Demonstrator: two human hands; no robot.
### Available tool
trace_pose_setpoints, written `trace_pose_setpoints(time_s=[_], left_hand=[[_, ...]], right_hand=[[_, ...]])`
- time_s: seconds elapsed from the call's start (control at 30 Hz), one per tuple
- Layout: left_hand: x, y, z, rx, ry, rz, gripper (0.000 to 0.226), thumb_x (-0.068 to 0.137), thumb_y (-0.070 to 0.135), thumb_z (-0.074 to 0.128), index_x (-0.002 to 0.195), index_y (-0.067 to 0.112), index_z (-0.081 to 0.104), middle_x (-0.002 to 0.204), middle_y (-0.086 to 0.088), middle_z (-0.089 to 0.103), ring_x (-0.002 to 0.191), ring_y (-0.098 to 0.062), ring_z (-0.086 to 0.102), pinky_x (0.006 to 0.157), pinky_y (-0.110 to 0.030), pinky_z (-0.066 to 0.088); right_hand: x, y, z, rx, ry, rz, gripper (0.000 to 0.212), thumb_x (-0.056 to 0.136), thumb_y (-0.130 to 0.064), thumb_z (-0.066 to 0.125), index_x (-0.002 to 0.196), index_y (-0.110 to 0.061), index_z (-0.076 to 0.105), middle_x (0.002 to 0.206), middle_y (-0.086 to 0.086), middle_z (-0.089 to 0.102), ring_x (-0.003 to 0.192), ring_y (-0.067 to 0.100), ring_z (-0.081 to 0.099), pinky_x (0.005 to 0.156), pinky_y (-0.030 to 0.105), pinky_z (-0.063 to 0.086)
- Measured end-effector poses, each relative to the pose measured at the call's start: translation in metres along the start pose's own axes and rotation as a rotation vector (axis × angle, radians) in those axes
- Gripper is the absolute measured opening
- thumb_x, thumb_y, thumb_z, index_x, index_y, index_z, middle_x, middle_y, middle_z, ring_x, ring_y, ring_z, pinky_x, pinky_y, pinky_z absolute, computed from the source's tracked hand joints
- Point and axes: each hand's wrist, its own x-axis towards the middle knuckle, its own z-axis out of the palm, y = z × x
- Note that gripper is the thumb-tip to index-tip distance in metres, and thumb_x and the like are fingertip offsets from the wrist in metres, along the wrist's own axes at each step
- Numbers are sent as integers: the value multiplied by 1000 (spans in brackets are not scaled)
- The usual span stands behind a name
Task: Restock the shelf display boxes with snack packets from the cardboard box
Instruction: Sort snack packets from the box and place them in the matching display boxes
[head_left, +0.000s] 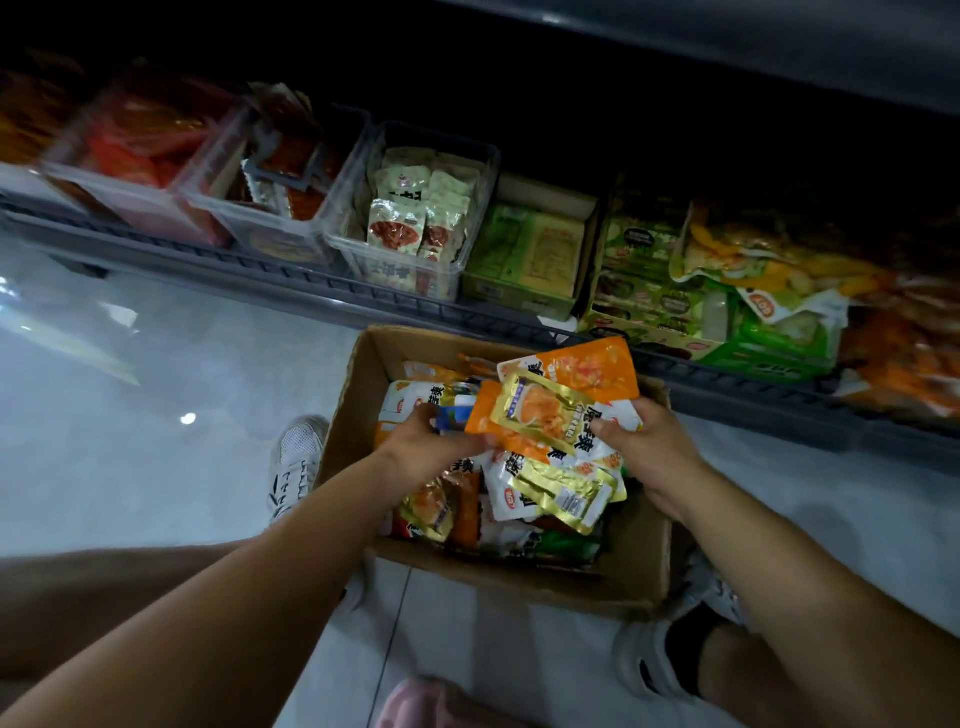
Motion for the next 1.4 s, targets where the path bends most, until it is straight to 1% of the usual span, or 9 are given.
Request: trace_pose_setpoints(time_s=[0.13,0.23,0.4,0.57,0.7,0.97,1.1,1.2,1.4], left_hand=[[-30,4,15,-94,-85,-110,124,56,75,85,154,21,32,160,-10,38,140,-35,44,105,-48,49],[-51,1,28,-316,-232,-203,93,56,64,91,129,19,56,143,-20,56,128,-41,56,98,-49,54],[-77,7,41,-640,-336,-310,101,52,58,91,130,9,49,126,-36,59,114,-49,63,96,-55,56],[-109,35,66,-899,-288,-63,68,66,53,77,120,14,62,122,-20,69,119,-34,64,111,-49,46],[-129,73,68,-1000,-233,135,68,71,50,75,126,11,67,116,-12,76,111,-28,72,95,-40,57],[-143,125,48,-983,-148,473,89,64,50,93,138,14,60,125,-17,72,112,-39,71,96,-60,56],[-149,143,34,-913,-40,495,66,80,33,87,137,15,58,116,-14,76,98,-37,76,72,-51,63],[-151,151,21,-846,-26,539,69,76,28,90,136,19,57,117,-12,76,99,-38,76,79,-63,60],[-156,163,-5,-603,12,708,76,67,26,93,132,13,57,119,-8,75,109,-30,73,101,-58,52]], right_hand=[[-19,-2,-5,116,-12,35,18,95,-10,66,96,-28,64,97,-12,69,88,6,65,73,30,49],[-33,-8,-6,168,8,50,15,95,-9,67,102,-22,68,101,-3,75,96,19,70,86,40,55],[-50,-37,-12,283,65,1,14,95,-7,65,106,-15,70,105,9,76,98,30,72,88,50,57],[-67,-77,-17,403,117,-68,18,95,-9,66,112,-10,69,110,12,74,102,34,70,90,59,55],[-87,-105,-17,446,123,-146,12,95,-9,66,105,-11,70,105,12,75,101,35,71,90,59,55],[-125,-153,-19,382,16,-428,27,91,-8,71,114,-20,66,108,4,76,100,24,73,92,50,57],[-130,-169,-26,394,21,-460,51,84,0,76,125,-22,56,112,1,74,101,21,73,89,49,58],[-132,-178,-34,425,-60,-461,53,83,2,74,128,-21,56,115,5,73,103,25,72,87,49,58],[-130,-209,-59,578,-154,-325,55,80,-52,61,121,-16,68,115,12,74,108,34,70,91,49,54]])
